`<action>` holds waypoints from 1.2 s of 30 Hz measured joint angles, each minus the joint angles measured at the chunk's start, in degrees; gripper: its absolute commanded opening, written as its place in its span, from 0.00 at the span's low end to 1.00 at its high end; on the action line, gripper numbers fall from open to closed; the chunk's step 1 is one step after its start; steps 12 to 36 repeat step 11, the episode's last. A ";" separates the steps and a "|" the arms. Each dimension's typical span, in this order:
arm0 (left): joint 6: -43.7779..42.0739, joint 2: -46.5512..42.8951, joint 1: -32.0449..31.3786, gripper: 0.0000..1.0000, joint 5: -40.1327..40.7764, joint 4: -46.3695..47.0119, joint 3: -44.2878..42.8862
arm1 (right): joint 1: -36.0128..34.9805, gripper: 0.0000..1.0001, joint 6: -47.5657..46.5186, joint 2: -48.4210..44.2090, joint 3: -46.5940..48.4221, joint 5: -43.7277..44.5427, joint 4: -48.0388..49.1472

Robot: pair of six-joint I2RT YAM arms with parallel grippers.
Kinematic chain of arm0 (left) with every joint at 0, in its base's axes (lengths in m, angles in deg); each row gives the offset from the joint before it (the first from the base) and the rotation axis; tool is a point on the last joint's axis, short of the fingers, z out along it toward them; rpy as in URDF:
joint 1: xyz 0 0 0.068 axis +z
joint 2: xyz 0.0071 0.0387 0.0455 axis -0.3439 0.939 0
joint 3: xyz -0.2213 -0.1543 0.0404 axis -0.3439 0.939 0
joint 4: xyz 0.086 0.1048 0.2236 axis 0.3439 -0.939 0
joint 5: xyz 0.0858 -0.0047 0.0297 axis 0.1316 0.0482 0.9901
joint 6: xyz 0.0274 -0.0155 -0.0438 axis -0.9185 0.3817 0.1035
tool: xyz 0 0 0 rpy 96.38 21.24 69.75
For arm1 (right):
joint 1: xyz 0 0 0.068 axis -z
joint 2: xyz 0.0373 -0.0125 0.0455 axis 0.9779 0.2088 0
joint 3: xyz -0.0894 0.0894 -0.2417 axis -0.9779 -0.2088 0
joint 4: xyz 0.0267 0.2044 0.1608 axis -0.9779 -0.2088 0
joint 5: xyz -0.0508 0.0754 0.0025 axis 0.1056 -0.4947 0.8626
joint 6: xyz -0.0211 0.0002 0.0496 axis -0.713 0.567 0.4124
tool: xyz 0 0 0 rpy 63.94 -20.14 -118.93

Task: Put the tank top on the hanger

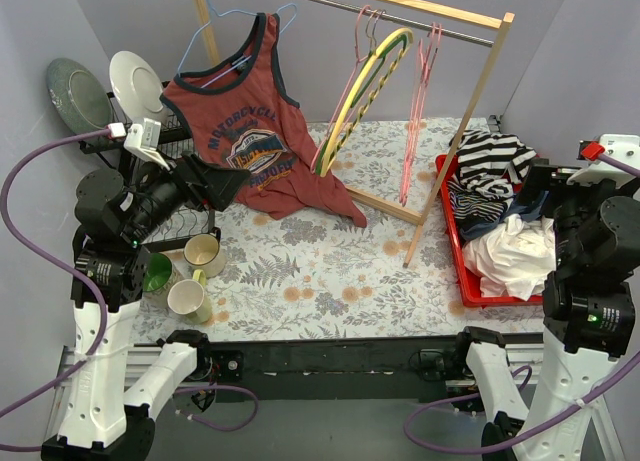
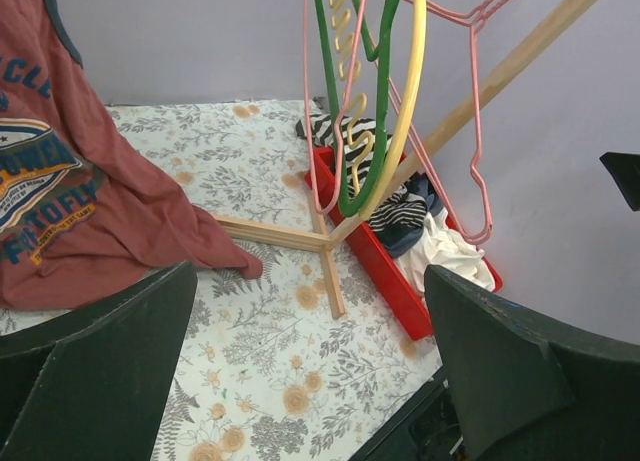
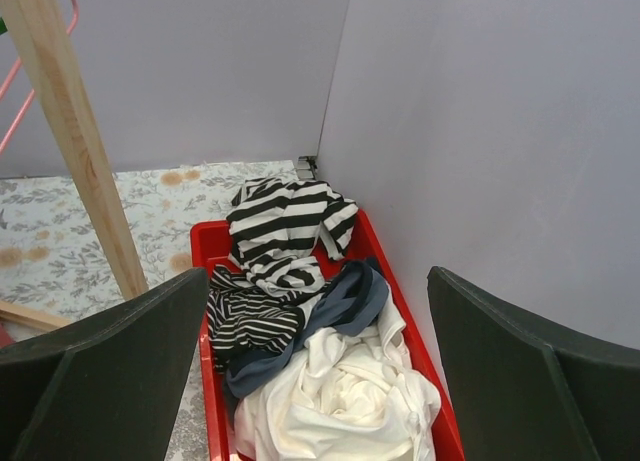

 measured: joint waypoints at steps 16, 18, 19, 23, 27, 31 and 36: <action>-0.46 0.50 -0.28 0.98 0.37 -0.83 -1.03 | 0.00 0.99 0.15 -0.20 -1.03 0.26 0.72; -0.46 0.50 -0.28 0.98 0.37 -0.83 -1.03 | 0.00 0.99 0.15 -0.20 -1.03 0.26 0.72; -0.46 0.50 -0.28 0.98 0.37 -0.83 -1.03 | 0.00 0.99 0.15 -0.20 -1.03 0.26 0.72; -0.46 0.50 -0.28 0.98 0.37 -0.83 -1.03 | 0.00 0.99 0.15 -0.20 -1.03 0.26 0.72; -0.46 0.50 -0.28 0.98 0.37 -0.83 -1.03 | 0.00 0.99 0.15 -0.20 -1.03 0.26 0.72; -0.46 0.50 -0.28 0.98 0.37 -0.83 -1.03 | 0.00 0.99 0.15 -0.20 -1.03 0.26 0.72; -0.46 0.50 -0.28 0.98 0.37 -0.83 -1.03 | 0.00 0.99 0.15 -0.20 -1.03 0.26 0.72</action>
